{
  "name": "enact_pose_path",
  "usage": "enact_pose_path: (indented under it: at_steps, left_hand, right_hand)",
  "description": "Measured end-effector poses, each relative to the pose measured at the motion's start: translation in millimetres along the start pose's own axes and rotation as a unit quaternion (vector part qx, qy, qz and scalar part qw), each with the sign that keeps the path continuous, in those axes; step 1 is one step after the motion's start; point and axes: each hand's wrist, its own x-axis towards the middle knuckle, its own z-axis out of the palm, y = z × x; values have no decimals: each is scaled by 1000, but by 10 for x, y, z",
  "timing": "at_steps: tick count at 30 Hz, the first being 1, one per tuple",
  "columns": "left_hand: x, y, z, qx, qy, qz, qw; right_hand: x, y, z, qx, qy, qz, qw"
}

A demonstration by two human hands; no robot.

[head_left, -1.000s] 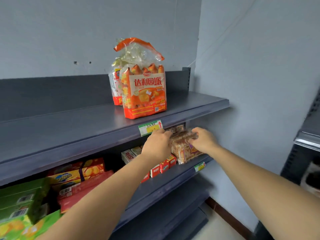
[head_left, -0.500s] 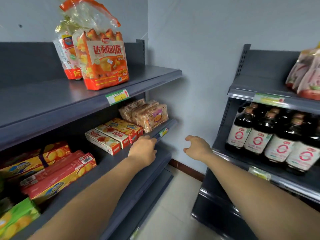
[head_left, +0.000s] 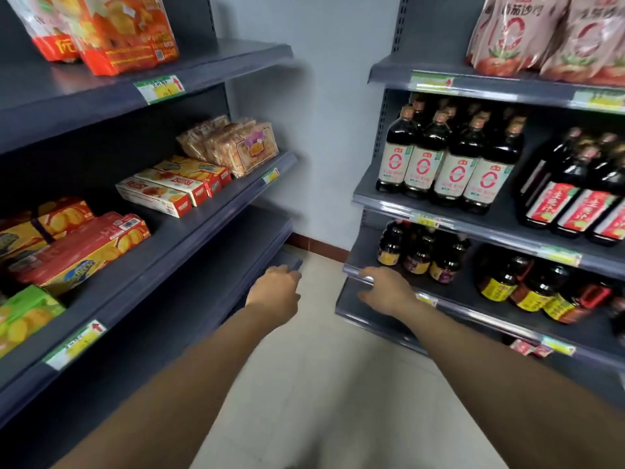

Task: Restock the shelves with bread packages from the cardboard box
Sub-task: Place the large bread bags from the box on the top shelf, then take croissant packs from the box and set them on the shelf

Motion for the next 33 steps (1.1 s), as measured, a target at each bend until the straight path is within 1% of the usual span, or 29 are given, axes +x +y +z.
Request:
enact_pose_path:
  at_steps: [5,10,16,22,28,33]
  left_hand:
    - [-470,271,314,7,-34,23,999]
    - [-934,464,578,27,-41,79,996]
    - [-1622,716,920,0,-61,119,991]
    - [-2224,1079,1235,-6,-93,155,984]
    - [-2556,1610,1660,7,-121,198,973]
    - [-2729,2205,2165,13,-153,206,966]
  right_hand:
    - [-656,384,208,6,-16,47,999]
    - [-1323,635,412,19,-5,95,995]
    - [-2275,846,751,42,-10,160,986]
    - [-3066,1159,951,52,-19,196,979]
    - [-3672,1715,1088,53,-43,233,970]
    - [-4074,2384,1247,38,-91,241,965]
